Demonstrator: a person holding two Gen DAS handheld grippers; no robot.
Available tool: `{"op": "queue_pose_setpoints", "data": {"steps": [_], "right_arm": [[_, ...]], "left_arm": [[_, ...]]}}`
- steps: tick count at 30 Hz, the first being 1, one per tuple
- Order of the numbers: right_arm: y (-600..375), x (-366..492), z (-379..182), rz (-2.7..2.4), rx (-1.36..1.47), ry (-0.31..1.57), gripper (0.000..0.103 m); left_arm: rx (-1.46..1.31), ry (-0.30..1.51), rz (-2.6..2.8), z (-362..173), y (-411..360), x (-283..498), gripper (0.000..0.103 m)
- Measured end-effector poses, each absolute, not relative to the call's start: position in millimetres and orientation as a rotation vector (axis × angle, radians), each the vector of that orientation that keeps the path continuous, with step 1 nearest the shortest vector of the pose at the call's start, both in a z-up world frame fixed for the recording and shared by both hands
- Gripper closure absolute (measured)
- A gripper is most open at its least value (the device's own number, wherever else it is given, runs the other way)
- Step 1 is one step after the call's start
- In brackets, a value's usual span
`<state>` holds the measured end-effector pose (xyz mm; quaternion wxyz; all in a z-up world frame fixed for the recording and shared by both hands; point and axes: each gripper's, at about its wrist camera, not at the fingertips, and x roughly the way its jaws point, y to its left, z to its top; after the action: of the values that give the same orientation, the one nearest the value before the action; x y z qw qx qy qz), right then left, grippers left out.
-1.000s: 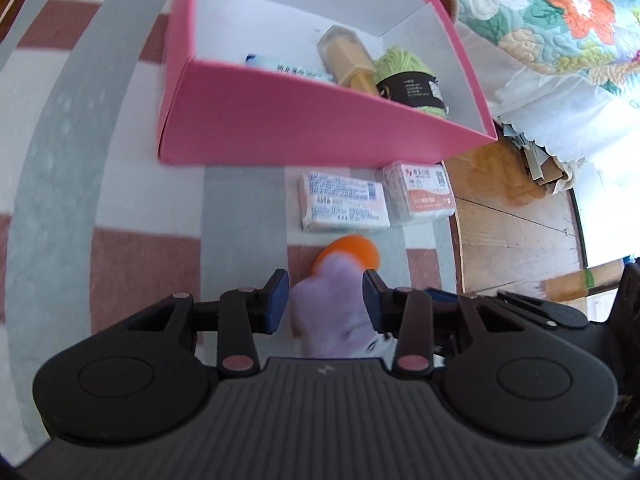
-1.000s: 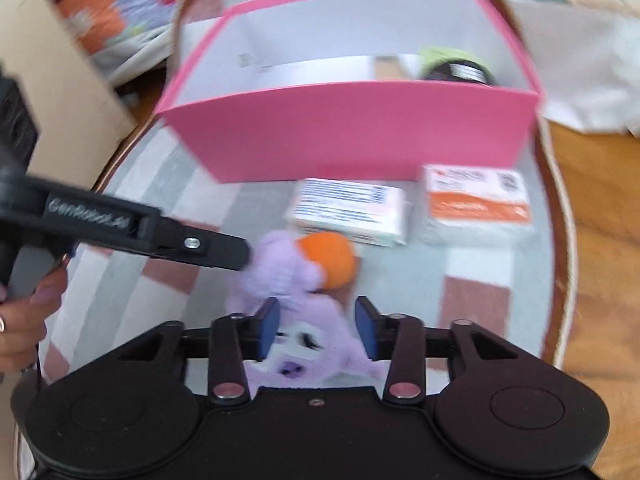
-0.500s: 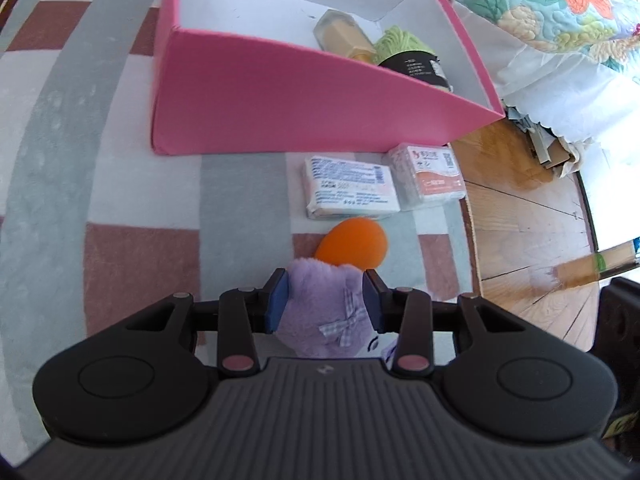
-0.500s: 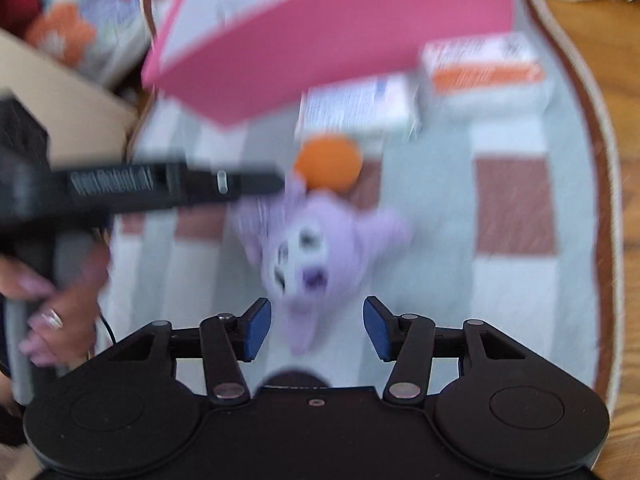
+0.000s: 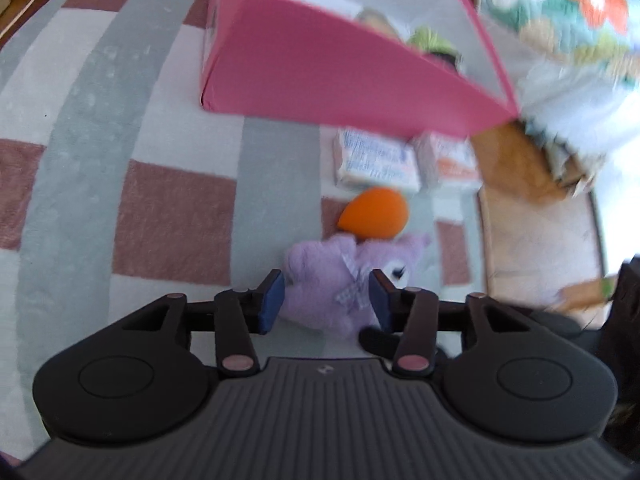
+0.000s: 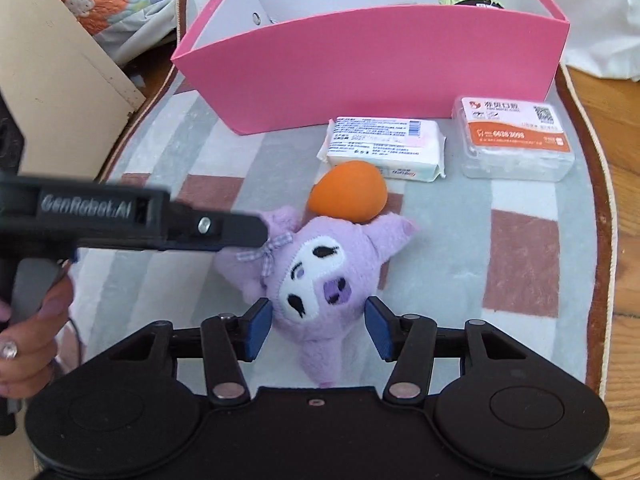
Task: Organize objects
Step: 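Lift the plush toy with the left tool and lower it into the pink box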
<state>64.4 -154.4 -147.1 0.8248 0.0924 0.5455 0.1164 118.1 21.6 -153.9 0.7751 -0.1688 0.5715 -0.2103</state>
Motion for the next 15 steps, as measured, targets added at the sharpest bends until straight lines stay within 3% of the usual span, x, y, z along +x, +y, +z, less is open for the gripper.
{"op": "queue_pose_setpoints", "data": {"steps": [7, 15], "right_arm": [[-151, 62, -149, 0.253, 0.176, 1.16, 0.049], [-147, 51, -106, 0.28, 0.109, 1.076, 0.051]], "left_arm": [[-0.327, 1.195, -0.477, -152, 18, 110, 0.064], [-0.321, 1.108, -0.543, -101, 26, 94, 0.066]]}}
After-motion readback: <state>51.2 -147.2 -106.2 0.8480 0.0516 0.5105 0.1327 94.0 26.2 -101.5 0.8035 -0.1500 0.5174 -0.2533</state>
